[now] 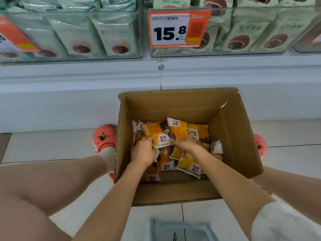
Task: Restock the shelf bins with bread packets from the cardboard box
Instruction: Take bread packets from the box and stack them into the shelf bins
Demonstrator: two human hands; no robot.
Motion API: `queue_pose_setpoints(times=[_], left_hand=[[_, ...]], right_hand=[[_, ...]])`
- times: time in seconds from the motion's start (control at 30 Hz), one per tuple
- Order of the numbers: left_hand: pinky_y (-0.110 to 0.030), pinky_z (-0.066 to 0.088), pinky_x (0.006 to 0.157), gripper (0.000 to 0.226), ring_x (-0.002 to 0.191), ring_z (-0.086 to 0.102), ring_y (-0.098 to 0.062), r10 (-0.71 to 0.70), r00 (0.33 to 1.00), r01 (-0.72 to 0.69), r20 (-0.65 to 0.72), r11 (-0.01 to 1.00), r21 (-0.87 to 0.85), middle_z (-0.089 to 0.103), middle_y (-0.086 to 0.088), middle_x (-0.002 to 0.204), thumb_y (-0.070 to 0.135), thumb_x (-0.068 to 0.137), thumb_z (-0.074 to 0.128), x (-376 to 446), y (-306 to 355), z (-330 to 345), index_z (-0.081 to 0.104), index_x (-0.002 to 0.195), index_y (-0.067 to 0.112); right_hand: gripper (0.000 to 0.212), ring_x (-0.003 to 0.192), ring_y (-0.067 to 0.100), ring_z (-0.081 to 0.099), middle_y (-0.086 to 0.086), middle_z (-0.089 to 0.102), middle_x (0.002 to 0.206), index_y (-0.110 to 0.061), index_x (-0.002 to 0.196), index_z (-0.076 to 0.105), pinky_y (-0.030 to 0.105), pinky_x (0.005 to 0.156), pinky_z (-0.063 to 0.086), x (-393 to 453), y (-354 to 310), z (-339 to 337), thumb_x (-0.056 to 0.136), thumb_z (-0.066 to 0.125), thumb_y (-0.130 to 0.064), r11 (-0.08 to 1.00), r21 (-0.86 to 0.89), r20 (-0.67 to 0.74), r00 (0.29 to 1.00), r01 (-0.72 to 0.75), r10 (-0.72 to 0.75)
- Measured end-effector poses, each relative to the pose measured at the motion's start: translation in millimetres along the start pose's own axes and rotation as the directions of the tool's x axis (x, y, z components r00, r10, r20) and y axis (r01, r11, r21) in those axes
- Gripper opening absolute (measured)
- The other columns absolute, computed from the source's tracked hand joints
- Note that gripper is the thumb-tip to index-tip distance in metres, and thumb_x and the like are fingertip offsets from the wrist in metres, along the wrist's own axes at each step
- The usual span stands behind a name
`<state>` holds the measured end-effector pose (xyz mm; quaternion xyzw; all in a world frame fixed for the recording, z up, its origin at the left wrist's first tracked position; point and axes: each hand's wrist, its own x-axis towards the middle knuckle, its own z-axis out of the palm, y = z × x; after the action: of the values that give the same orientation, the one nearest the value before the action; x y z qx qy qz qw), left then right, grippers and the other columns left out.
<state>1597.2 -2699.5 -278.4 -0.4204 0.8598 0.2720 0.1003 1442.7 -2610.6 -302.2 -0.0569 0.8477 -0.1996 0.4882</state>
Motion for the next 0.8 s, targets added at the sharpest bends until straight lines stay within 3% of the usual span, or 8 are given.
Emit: queue_pose_setpoints(times=[0.23, 0.37, 0.43, 0.5, 0.57, 0.63, 0.73, 0.8], left_hand=[[-0.038, 0.047, 0.094, 0.029, 0.114, 0.049, -0.023, 0.011, 0.997, -0.008, -0.075, 0.999, 0.035, 0.05, -0.003, 0.127, 0.024, 0.092, 0.055, -2, -3, 13, 0.054, 0.12, 0.018], [-0.034, 0.048, 0.089, 0.026, 0.109, 0.051, -0.018, 0.075, 0.975, -0.087, -0.207, 0.995, -0.045, 0.051, 0.0, 0.119, 0.029, 0.093, 0.052, -5, 6, 10, 0.054, 0.117, 0.018], [-0.032, 0.05, 0.083, 0.039, 0.103, 0.052, -0.016, 0.033, 0.982, -0.07, -0.184, 0.977, -0.202, 0.05, 0.002, 0.117, 0.045, 0.093, 0.051, -10, 19, 4, 0.05, 0.121, 0.018], [-0.034, 0.049, 0.09, 0.062, 0.107, 0.052, -0.014, -0.07, 0.996, 0.091, 0.059, 0.793, -0.602, 0.051, 0.001, 0.124, 0.06, 0.088, 0.05, -15, 36, -5, 0.042, 0.132, 0.019], [-0.037, 0.05, 0.091, 0.058, 0.108, 0.057, -0.015, -0.014, 0.941, 0.317, 0.338, 0.385, -0.867, 0.058, -0.001, 0.125, 0.06, 0.088, 0.049, -20, 49, -16, 0.046, 0.131, 0.021], [-0.034, 0.053, 0.08, 0.035, 0.099, 0.065, -0.018, 0.016, 0.917, 0.393, 0.399, 0.146, -0.908, 0.068, -0.002, 0.108, 0.044, 0.091, 0.055, -23, 54, -23, 0.057, 0.119, 0.022], [-0.04, 0.053, 0.089, 0.037, 0.101, 0.066, -0.023, -0.069, 0.944, 0.327, 0.322, 0.079, -0.942, 0.069, -0.006, 0.11, 0.022, 0.086, 0.068, -28, 47, -28, 0.058, 0.122, 0.017], [-0.043, 0.051, 0.094, 0.035, 0.105, 0.065, -0.024, -0.007, 0.962, 0.269, 0.272, 0.166, -0.949, 0.068, -0.008, 0.114, 0.017, 0.085, 0.07, -33, 39, -34, 0.06, 0.118, 0.016]], right_hand=[[0.112, 0.139, 0.038, 0.024, 0.017, 0.024, 0.152, -0.015, 0.149, -0.004, 0.045, 0.108, 0.032, 15, -13, 23, 0.074, 0.071, -0.054, 0.997, -0.061, -0.21, 0.977, -0.046, 0.032], [0.115, 0.136, 0.038, 0.031, 0.014, 0.024, 0.153, -0.021, 0.15, -0.007, 0.052, 0.104, 0.039, 7, -19, 15, 0.073, 0.073, -0.049, 0.949, 0.267, -0.054, 0.981, -0.167, 0.188], [0.105, 0.128, 0.036, 0.042, 0.014, 0.033, 0.148, -0.022, 0.149, 0.007, 0.049, 0.09, 0.051, -11, -21, 8, 0.072, 0.074, -0.046, 0.864, 0.464, 0.051, 0.979, -0.197, 0.196], [0.094, 0.119, 0.032, 0.049, 0.009, 0.042, 0.139, -0.021, 0.145, 0.014, 0.038, 0.071, 0.056, -38, -17, 5, 0.075, 0.073, -0.046, 0.848, 0.513, 0.078, 0.991, -0.135, 0.111], [0.107, 0.123, 0.03, 0.047, 0.0, 0.039, 0.135, -0.026, 0.147, -0.001, 0.039, 0.084, 0.053, -66, -7, 8, 0.074, 0.074, -0.047, 0.902, 0.427, 0.005, 0.997, 0.067, -0.077], [0.119, 0.127, 0.028, 0.045, 0.006, 0.037, 0.142, -0.033, 0.145, -0.007, 0.045, 0.101, 0.044, -89, 6, 16, 0.066, 0.081, -0.041, 0.895, 0.283, -0.094, 0.939, 0.344, -0.331], [0.118, 0.13, 0.021, 0.041, 0.003, 0.034, 0.146, -0.036, 0.145, -0.003, 0.045, 0.104, 0.043, -112, 18, 15, 0.064, 0.082, -0.043, 0.838, 0.164, -0.095, 0.853, 0.521, -0.513], [0.101, 0.13, 0.019, 0.042, 0.0, 0.038, 0.145, -0.031, 0.147, 0.006, 0.043, 0.103, 0.044, -124, 16, -2, 0.074, 0.072, -0.051, 0.811, 0.165, -0.146, 0.827, 0.562, -0.543]])
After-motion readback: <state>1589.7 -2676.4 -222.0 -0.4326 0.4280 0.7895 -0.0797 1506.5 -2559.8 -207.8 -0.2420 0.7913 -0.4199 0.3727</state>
